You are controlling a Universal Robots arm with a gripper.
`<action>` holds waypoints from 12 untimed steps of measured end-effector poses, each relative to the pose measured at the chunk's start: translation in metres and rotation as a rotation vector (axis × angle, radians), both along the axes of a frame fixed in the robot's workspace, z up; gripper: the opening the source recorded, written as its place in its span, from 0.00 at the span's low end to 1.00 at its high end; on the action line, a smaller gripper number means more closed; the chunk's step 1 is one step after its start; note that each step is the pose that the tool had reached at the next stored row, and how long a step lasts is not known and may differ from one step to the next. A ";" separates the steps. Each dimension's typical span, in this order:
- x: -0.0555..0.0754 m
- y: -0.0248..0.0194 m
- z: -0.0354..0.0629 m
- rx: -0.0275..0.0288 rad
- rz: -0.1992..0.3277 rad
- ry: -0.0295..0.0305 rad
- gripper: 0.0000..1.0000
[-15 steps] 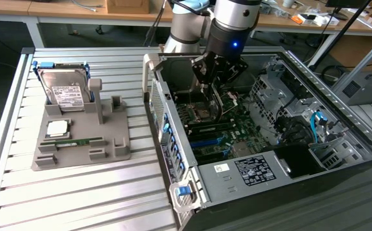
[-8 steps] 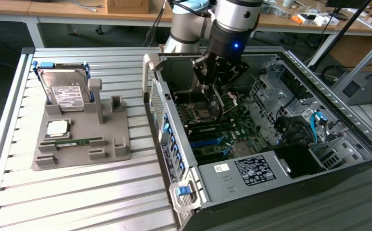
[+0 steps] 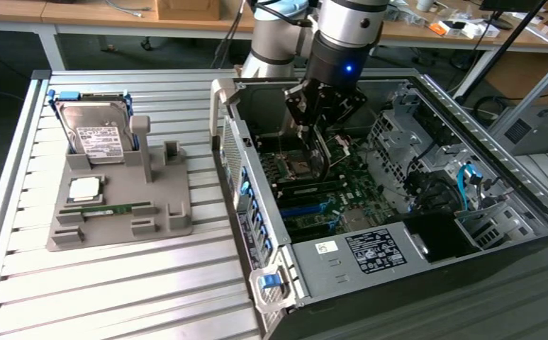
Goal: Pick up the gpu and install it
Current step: 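Pick up the gpu and move the gpu toward the slot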
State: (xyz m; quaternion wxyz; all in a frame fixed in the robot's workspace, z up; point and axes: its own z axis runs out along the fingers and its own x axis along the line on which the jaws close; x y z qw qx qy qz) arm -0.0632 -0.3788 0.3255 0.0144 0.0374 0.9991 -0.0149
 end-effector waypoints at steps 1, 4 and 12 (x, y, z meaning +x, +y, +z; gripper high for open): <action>0.000 0.0000 -0.0002 -0.0001 0.000 0.0000 0.27; 0.001 0.0000 -0.0011 -0.0007 0.000 -0.0001 0.27; 0.002 0.0000 -0.0027 -0.0022 0.000 -0.0001 0.27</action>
